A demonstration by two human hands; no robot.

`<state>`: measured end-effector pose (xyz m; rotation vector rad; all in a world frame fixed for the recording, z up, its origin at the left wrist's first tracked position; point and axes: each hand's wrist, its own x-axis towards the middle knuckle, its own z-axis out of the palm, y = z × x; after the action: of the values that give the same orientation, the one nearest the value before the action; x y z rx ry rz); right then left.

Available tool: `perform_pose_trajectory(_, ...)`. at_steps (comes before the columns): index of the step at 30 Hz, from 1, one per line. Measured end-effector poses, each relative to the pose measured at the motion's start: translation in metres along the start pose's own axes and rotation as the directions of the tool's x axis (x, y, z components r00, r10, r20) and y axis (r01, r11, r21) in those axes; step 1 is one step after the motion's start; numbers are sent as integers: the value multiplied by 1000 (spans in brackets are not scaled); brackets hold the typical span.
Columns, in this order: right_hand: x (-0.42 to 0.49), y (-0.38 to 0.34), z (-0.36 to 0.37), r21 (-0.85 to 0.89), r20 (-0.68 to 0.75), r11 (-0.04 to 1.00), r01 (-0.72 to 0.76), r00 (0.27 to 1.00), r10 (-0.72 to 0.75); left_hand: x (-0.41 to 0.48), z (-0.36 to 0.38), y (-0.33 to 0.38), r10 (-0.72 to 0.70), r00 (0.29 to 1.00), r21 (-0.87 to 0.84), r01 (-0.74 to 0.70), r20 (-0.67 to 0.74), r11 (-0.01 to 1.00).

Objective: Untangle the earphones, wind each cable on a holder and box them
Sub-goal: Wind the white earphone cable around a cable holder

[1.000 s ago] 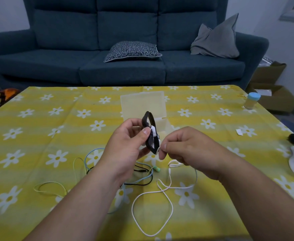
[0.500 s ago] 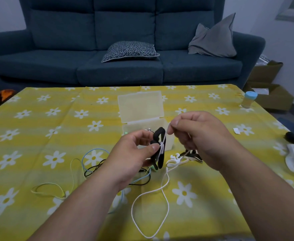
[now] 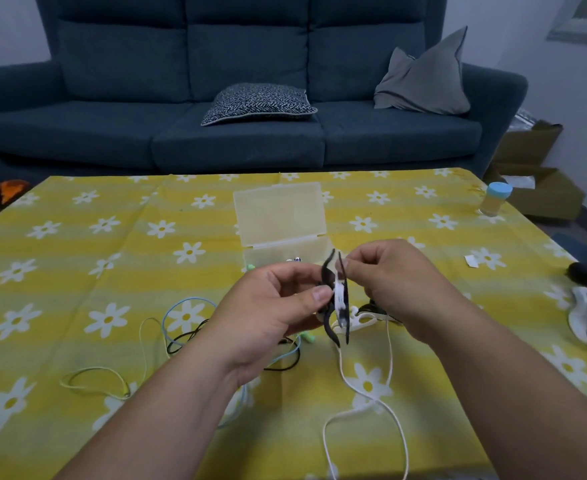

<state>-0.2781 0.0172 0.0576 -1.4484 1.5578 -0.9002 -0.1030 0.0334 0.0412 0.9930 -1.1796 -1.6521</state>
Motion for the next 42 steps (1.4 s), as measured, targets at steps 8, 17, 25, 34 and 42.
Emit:
perform_pose_trajectory(8, -8, 5, 19, -77, 379, 996, -55, 922, 80, 7, -8, 4, 159, 952, -77, -185, -262, 980)
perform_pose_trajectory(17, -15, -5, 12, -62, 468, 998, -10, 883, 38, 9, -13, 4, 91, 934, -65, -121, -346, 991)
perform_pose_trajectory(25, -18, -11, 6, -48, 488, 999, 11, 873, 14, 9, -14, 3, 81, 930, -42, -103, -358, 994)
perform_pose_trajectory(34, -16, -23, -1, 311, 187, 950, 41, 977, -104, 9, -12, -2, 197, 952, 231, -142, -235, 962)
perform_pose_trajectory(42, -8, -23, -14, 455, 40, 887, 81, 993, -111, 3, -6, -6, 116, 989, 429, -67, -88, 901)
